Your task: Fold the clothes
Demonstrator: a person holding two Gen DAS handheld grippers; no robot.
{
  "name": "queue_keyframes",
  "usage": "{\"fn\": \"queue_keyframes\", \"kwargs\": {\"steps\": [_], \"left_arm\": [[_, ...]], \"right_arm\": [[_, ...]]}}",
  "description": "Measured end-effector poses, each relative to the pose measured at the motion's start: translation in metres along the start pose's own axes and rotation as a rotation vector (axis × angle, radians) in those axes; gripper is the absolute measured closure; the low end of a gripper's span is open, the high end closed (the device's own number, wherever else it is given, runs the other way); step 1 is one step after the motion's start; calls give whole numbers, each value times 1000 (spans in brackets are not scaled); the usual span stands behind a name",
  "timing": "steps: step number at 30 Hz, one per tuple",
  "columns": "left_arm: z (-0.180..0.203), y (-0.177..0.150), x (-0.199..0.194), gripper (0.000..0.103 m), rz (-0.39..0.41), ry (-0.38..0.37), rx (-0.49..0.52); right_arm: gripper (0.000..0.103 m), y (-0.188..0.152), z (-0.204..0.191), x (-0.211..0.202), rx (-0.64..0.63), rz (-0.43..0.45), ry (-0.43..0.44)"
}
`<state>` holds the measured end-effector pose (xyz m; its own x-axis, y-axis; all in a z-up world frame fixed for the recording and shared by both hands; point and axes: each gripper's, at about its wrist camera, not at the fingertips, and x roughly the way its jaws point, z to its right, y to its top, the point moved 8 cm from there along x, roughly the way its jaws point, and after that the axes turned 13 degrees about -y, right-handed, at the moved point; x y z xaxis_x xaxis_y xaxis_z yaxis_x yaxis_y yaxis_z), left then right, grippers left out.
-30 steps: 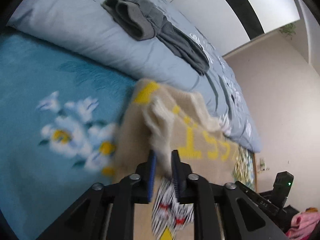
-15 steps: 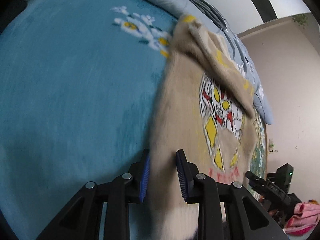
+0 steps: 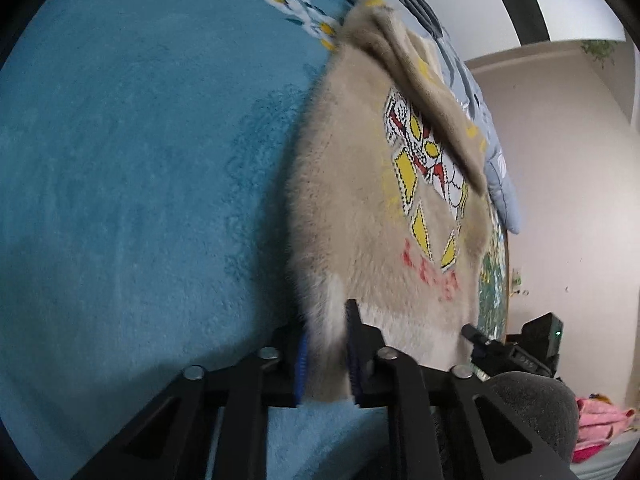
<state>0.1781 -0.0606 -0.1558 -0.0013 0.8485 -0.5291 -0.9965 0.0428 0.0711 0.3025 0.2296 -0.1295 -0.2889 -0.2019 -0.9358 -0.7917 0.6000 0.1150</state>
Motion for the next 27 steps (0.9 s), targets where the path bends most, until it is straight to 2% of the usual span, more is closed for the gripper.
{"fn": "queue_keyframes", "kwargs": {"steps": [2, 7, 13, 16, 23, 27], "left_arm": [[3, 4, -2, 92, 11, -24, -7], [26, 30, -11, 93, 54, -132, -9], [73, 100, -22, 93, 144, -261, -13], [102, 140, -21, 93, 167, -291, 18], [138, 236, -1, 93, 168, -239, 83], [135, 288, 25, 93, 164, -193, 67]], "right_arm": [[92, 1, 2, -2, 21, -6, 21], [93, 23, -13, -28, 47, 30, 142], [94, 85, -38, -64, 137, 112, 301], [94, 117, -47, -76, 157, 137, 339], [94, 203, -82, -82, 107, 191, 319], [94, 254, -92, -73, 102, 200, 307]]}}
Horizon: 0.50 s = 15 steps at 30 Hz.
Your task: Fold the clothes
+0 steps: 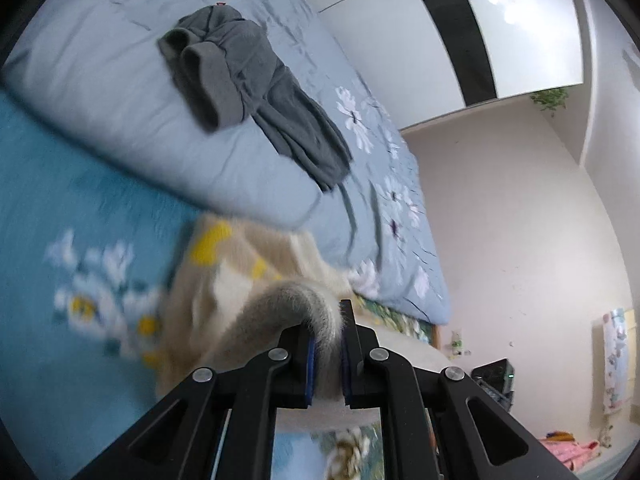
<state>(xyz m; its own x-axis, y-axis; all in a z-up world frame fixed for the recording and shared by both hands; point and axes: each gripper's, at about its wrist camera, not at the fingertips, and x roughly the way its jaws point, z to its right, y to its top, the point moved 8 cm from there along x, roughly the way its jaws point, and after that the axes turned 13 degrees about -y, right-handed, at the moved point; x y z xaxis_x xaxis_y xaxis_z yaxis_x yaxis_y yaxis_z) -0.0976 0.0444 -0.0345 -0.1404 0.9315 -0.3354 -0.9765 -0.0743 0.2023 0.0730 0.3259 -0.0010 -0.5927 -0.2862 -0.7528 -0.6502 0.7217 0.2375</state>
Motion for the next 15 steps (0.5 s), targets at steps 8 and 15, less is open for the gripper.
{"fn": "queue_keyframes", "kwargs": {"steps": [8, 15], "left_arm": [[-67, 37, 61, 92, -45, 144, -68], [-90, 39, 74, 89, -24, 123, -130]], "right_arm": [[94, 51, 24, 84, 60, -60, -97], [93, 55, 46, 116, 111, -96, -117]]}}
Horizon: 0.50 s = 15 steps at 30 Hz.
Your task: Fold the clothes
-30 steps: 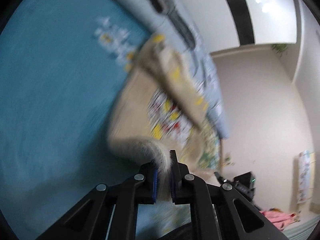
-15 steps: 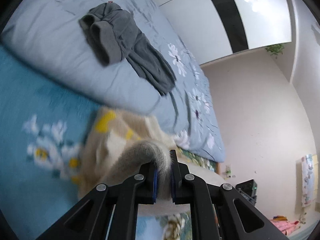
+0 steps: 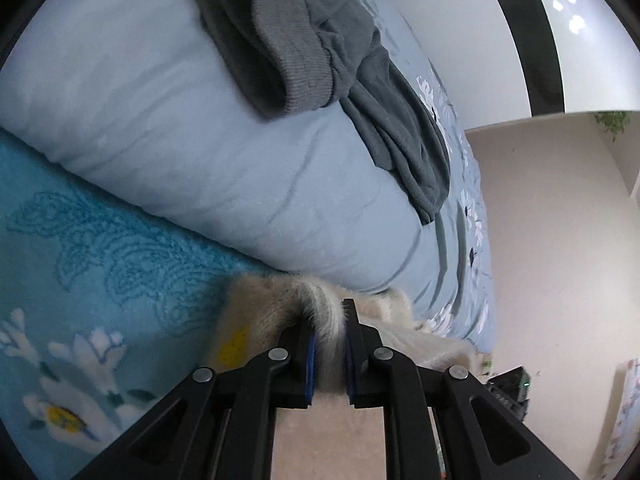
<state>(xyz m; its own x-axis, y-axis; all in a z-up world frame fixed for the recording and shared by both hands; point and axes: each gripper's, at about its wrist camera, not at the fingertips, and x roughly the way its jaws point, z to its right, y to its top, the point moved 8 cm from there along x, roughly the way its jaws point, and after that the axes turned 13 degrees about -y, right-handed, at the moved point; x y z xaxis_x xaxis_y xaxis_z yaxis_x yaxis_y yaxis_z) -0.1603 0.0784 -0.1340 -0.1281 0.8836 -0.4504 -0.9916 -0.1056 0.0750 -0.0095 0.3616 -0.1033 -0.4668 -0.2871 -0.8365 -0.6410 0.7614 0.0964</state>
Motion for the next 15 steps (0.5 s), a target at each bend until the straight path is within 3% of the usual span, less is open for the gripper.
{"fn": "queue_keyframes", "kwargs": {"steps": [4, 5, 6, 9, 12, 15], "left_arm": [[14, -1, -13, 81, -5, -53, -1], [20, -2, -18, 74, -3, -70, 5], [26, -3, -24, 67, 5, -84, 19], [40, 0, -45, 58, 58, -79, 78], [46, -2, -62, 50, 74, -26, 134], [35, -12, -59, 49, 15, 79, 191]], "right_arm": [[91, -2, -4, -6, -18, -6, 3], [86, -2, -7, -9, -29, -4, 8], [75, -3, -10, -13, -42, 1, 12], [46, -3, -19, -28, -88, 36, 12], [41, -2, -18, -45, -126, 83, -29], [37, -7, -4, -53, -125, 90, -34]]}}
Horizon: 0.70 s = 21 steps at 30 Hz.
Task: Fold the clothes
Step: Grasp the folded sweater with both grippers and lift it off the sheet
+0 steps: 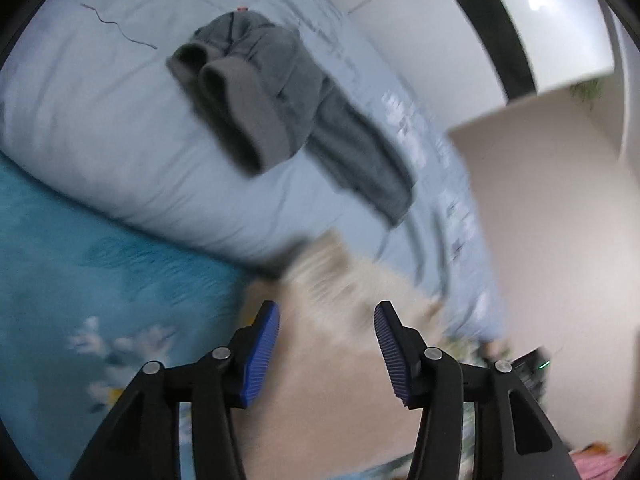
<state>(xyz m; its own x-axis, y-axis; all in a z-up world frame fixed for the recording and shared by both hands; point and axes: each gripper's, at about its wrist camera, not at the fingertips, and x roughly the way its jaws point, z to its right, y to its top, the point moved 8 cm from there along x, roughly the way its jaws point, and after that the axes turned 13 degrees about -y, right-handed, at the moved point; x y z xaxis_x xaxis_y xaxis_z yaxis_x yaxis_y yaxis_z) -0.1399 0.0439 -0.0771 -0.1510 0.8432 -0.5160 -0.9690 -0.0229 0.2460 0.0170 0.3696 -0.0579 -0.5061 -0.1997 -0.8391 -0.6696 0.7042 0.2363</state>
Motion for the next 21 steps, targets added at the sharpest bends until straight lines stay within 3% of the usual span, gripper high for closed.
{"fn": "queue_keyframes", "kwargs": {"steps": [3, 8, 11, 15, 21], "left_arm": [[-15, -21, 5, 49, -74, 50, 30], [-46, -44, 15, 43, -111, 22, -29], [-54, -49, 22, 38, -111, -27, -62], [-56, -50, 38, 37, -116, -89, -98], [-49, -47, 56, 37, -101, -93, -90]], "right_arm": [[37, -17, 30, 4, 27, -25, -20], [37, -41, 61, 21, 116, -68, 60], [35, -43, 62, 31, 157, -77, 119], [34, -43, 47, 49, 117, -97, 137], [32, -37, 37, 60, 99, -83, 134]]}}
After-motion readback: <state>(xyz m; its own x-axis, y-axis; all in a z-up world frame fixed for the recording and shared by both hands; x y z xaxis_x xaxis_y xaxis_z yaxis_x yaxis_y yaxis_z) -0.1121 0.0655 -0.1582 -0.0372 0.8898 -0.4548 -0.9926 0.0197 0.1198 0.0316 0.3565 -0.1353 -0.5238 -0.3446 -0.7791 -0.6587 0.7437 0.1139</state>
